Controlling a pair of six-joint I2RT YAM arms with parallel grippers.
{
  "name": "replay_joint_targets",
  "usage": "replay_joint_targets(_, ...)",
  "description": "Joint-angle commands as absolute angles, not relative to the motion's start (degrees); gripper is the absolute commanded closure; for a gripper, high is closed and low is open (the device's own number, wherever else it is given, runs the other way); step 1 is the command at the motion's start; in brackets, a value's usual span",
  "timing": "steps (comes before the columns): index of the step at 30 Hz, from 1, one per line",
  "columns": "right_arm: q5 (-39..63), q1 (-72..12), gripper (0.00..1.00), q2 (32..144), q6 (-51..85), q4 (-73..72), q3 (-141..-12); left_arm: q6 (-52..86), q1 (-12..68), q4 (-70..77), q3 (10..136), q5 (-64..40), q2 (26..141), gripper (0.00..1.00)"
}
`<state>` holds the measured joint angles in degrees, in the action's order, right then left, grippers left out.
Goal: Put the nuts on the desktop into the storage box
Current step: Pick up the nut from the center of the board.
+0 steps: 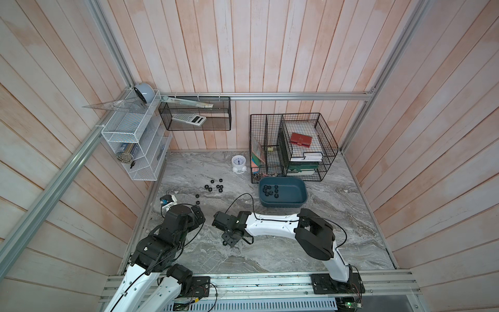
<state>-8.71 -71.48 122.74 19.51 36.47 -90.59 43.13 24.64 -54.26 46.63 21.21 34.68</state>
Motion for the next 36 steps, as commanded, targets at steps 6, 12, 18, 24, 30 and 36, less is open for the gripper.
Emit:
replay_joint_targets(6, -8.76, -71.63, 0.60, 123.06, 20.82, 37.19, -90.51, 42.19, 24.30, -53.24, 45.62, 18.19, 33.46, 0.00)
replay_joint_targets(12, -8.44, -70.86, 0.67, 122.87, 21.29, 35.85, -89.50, 41.84, 24.34, -52.70, 45.71, 16.91, 33.82, 0.00)
replay_joint_targets(18, -9.57, -69.86, 0.80, 120.81, 22.24, 34.95, -87.60, 40.72, 24.34, -51.54, 46.02, 15.06, 34.41, 0.00)
replay_joint_targets(24, -11.63, -67.66, 0.79, 116.14, 23.08, 35.00, -84.69, 40.26, 24.34, -48.52, 46.23, 12.18, 36.45, 0.00)
replay_joint_targets(30, -12.94, -63.42, 0.79, 109.42, 23.65, 35.44, -80.69, 40.12, 24.42, -44.87, 46.93, 9.62, 39.88, 0.00)
replay_joint_targets(36, -16.44, -58.49, 0.78, 103.30, 23.23, 37.13, -77.87, 40.27, 24.52, -39.42, 47.72, 5.23, 45.10, 0.00)
